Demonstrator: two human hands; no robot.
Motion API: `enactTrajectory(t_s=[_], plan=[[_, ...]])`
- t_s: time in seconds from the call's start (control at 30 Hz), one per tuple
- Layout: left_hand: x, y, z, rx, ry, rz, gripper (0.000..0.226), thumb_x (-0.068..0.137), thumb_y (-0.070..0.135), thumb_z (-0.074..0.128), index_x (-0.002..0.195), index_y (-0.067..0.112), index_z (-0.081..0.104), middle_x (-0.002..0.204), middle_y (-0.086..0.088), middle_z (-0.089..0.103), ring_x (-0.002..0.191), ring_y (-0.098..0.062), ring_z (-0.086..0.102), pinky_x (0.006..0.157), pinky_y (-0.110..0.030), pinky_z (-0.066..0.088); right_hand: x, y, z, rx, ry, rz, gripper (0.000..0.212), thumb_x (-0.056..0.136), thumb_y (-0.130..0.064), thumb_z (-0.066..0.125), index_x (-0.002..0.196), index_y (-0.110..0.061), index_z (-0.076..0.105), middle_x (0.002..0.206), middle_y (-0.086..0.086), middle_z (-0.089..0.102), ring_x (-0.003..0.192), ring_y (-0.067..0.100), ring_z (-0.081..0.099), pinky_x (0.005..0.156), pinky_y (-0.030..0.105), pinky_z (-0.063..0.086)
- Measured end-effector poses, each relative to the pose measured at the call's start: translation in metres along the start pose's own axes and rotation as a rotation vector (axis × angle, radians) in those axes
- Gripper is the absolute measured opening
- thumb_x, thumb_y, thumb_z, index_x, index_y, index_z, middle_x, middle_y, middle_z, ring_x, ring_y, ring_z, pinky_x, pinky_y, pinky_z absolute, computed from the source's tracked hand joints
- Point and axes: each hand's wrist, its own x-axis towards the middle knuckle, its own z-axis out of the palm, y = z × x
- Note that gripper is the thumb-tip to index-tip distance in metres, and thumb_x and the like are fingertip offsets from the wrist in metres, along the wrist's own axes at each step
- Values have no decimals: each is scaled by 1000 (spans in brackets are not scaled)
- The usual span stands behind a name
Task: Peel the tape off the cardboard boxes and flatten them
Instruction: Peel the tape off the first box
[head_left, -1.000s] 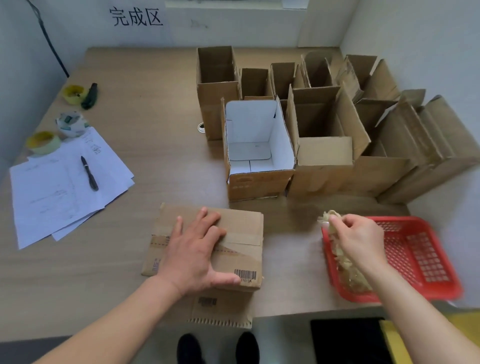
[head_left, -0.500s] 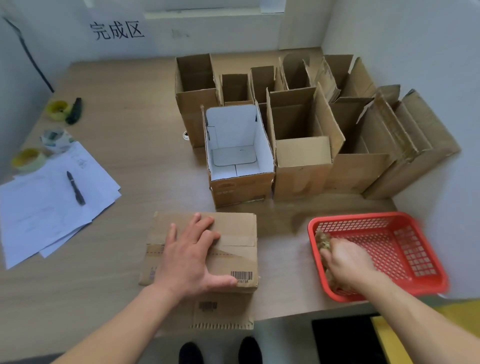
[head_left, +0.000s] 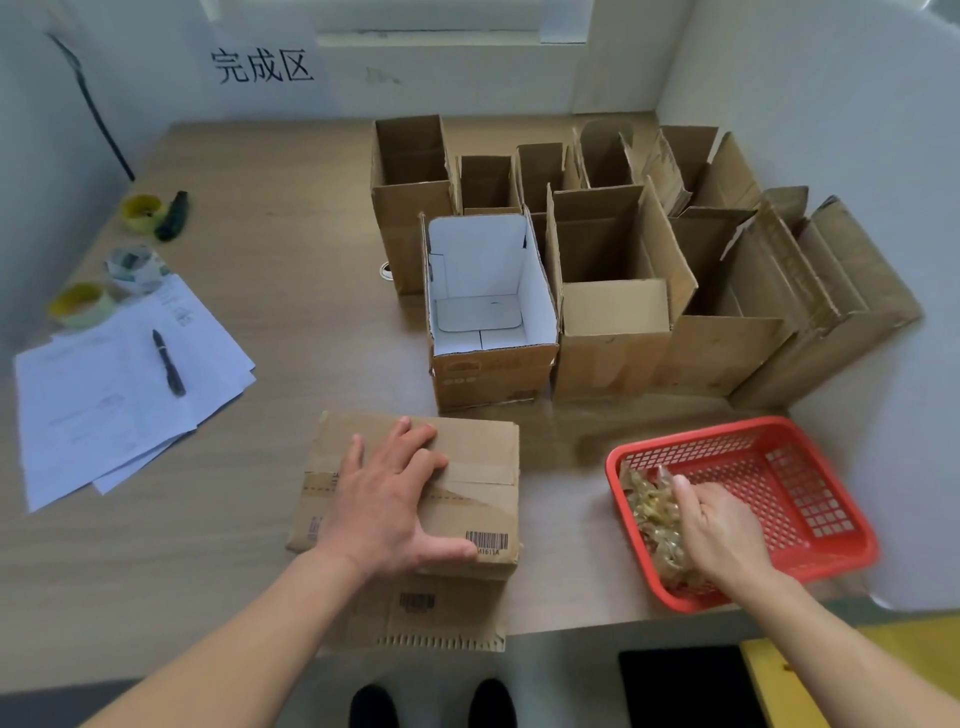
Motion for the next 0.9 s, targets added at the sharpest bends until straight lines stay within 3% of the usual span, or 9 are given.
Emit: enactTrajectory(t_s=[0.1, 0.13, 0.27, 0.4, 0.53, 0.7, 0.8, 0.9], plan=[[0, 1, 0, -13, 14, 7, 103, 52, 103, 40, 128, 35, 50, 159, 11, 27, 153, -18, 9, 120, -60, 6, 2, -3, -5, -7, 99, -11, 18, 90, -33, 60, 98, -19, 69, 99, 5, 64, 89, 23, 58, 80, 37, 46], [0, 0, 0, -15, 18, 9, 103, 52, 103, 40, 128, 34, 50, 159, 11, 27, 153, -18, 10, 120, -60, 6, 3, -7, -7, -4, 128, -10, 17, 85, -23, 67, 101, -19, 67, 98, 4, 63, 88, 24, 59, 78, 36, 46], [-1, 0, 1, -27, 24, 9, 104, 49, 103, 39, 126, 33, 51, 159, 11, 28, 153, -17, 10, 119, -60, 6, 3, -22, -14, 38, 163, -103, 19, 78, -5, 73, 79, -21, 64, 80, -4, 64, 75, 22, 59, 70, 36, 48], [-1, -1, 1, -33, 25, 6, 105, 48, 102, 40, 127, 34, 50, 159, 12, 27, 153, -17, 9, 119, -59, 4, 0, -28, -14, 131, 186, -176, 23, 92, -11, 66, 114, -15, 70, 94, 2, 73, 86, 24, 68, 84, 41, 55], [-1, -1, 1, -24, 14, 10, 105, 50, 103, 39, 129, 35, 48, 160, 12, 25, 153, -17, 7, 120, -59, 3, -4, -26, -7, 147, 175, -152, 31, 101, -18, 53, 130, -17, 62, 89, 5, 74, 82, 29, 70, 80, 45, 55], [-2, -2, 1, -27, 21, 13, 103, 51, 103, 40, 128, 35, 49, 160, 12, 25, 153, -17, 8, 120, -59, 4, -11, -20, -3, -143, 134, -100, 34, 90, -22, 66, 123, -24, 63, 96, 3, 68, 86, 31, 64, 71, 39, 50], [-1, -2, 1, -30, 24, 17, 104, 51, 103, 38, 128, 35, 49, 160, 11, 26, 153, -18, 9, 120, -59, 4, -13, -18, -1, -140, 142, -63, 29, 85, -20, 70, 113, -25, 65, 102, -3, 61, 85, 27, 63, 71, 38, 50], [-1, -2, 1, -34, 25, 16, 105, 50, 104, 36, 128, 35, 49, 159, 11, 26, 153, -18, 10, 119, -59, 5, -14, -20, -1, -97, 140, -71, 19, 91, -33, 65, 110, -30, 65, 89, -9, 67, 79, 22, 64, 68, 36, 49]])
